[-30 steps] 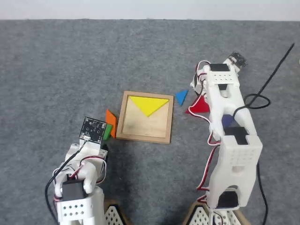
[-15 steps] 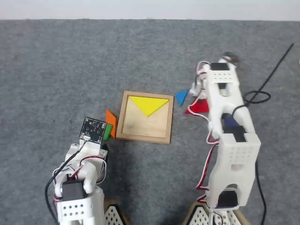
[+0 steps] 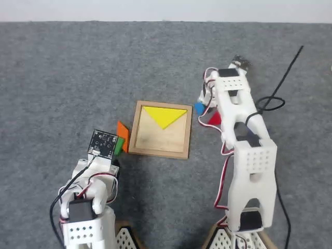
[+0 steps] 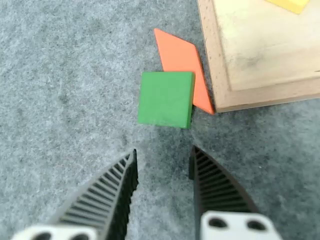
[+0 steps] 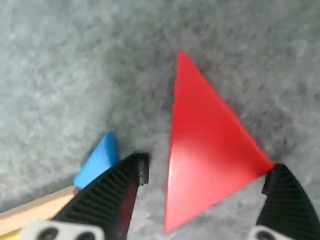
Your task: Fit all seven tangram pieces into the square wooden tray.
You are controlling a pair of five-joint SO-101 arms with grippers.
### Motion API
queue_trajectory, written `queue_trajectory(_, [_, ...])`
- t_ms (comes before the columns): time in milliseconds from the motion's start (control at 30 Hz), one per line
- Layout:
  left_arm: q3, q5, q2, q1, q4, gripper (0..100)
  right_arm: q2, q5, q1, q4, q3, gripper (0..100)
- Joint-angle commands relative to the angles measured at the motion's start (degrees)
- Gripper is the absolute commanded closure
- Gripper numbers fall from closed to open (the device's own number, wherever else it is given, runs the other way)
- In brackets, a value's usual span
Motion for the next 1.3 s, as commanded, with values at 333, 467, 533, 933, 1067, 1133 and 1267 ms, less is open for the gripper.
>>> queue_trajectory(333, [-0.4,-0.5,-0.1,-0.4,0.3,83,12.7,22.8,8.1,21.0,-25.8,80.8])
queue_trajectory(467, [-0.4,-0.5,-0.1,-0.4,0.3,83,14.7,39.3,8.4,26.8,-30.2,80.8])
queue_trajectory(533, [-0.4,-0.5,-0.1,-0.4,0.3,83,15.2,48.4,7.4,28.8,-31.4,80.8])
queue_trajectory(933, [-0.4,-0.5,-0.1,-0.4,0.3,83,12.8,56.7,5.7,28.8,-37.9,63.7])
queue_trajectory(1067, [-0.4,-0.5,-0.1,-0.4,0.3,83,12.8,56.9,5.9,26.8,-38.2,58.4])
queue_trajectory(1133, [-0.4,-0.5,-0.1,-0.4,0.3,83,12.8,57.6,5.8,25.3,-38.2,59.8])
queue_trajectory(1267, [-0.4,-0.5,-0.1,-0.4,0.3,83,13.4,59.6,5.9,23.5,-38.0,64.5])
